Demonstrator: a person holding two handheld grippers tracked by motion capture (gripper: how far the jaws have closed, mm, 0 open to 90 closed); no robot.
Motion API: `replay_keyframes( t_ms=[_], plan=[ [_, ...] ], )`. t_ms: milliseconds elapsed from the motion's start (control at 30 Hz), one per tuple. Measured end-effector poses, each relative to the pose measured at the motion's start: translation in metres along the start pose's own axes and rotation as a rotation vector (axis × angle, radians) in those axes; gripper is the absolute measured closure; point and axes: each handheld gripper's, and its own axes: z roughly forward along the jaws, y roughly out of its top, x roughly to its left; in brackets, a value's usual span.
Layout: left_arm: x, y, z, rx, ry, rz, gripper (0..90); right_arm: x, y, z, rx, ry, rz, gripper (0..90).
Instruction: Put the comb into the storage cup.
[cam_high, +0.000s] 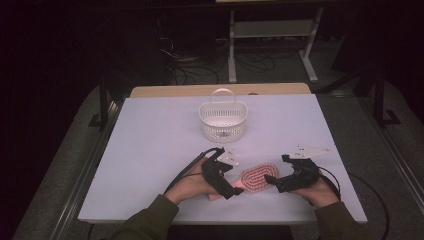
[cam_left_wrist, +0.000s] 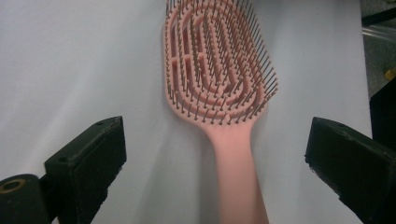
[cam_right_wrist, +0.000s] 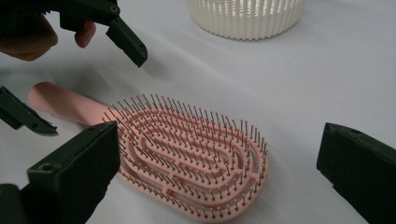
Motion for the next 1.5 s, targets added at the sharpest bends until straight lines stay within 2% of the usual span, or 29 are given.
replay_keyframes(
  t_ms=[100, 433, 533, 767, 1133, 1500],
  plan=[
    [-0.001, 0.0, 0.002, 0.01, 0.003, 0.003, 7.4, 0.0, 0.0, 0.0, 0.001, -0.001, 0.001, 0.0],
    [-0.005, -0.001, 0.006, 0.028, 0.001, 0.001, 21.3, 0.0, 0.0, 0.0, 0.001, -0.001, -0.001, 0.0],
    [-0.005, -0.001, 0.006, 0.036, 0.012, 0.004, 25.2, 0.0, 0.0, 0.0, 0.002, -0.001, 0.001, 0.0],
    [-0.007, -0.001, 0.008, 0.061, 0.003, 0.007, 36.5, 0.0, 0.0, 0.0, 0.004, -0.001, 0.003, 0.0],
    [-0.01, -0.001, 0.013, 0.095, 0.0, 0.016, 48.1, 0.0, 0.0, 0.0, 0.005, 0.0, -0.001, 0.0],
    [-0.012, 0.0, 0.015, 0.121, 0.026, 0.024, 58.8, 0.0, 0.0, 0.001, 0.007, 0.001, 0.0, 0.0]
  ],
)
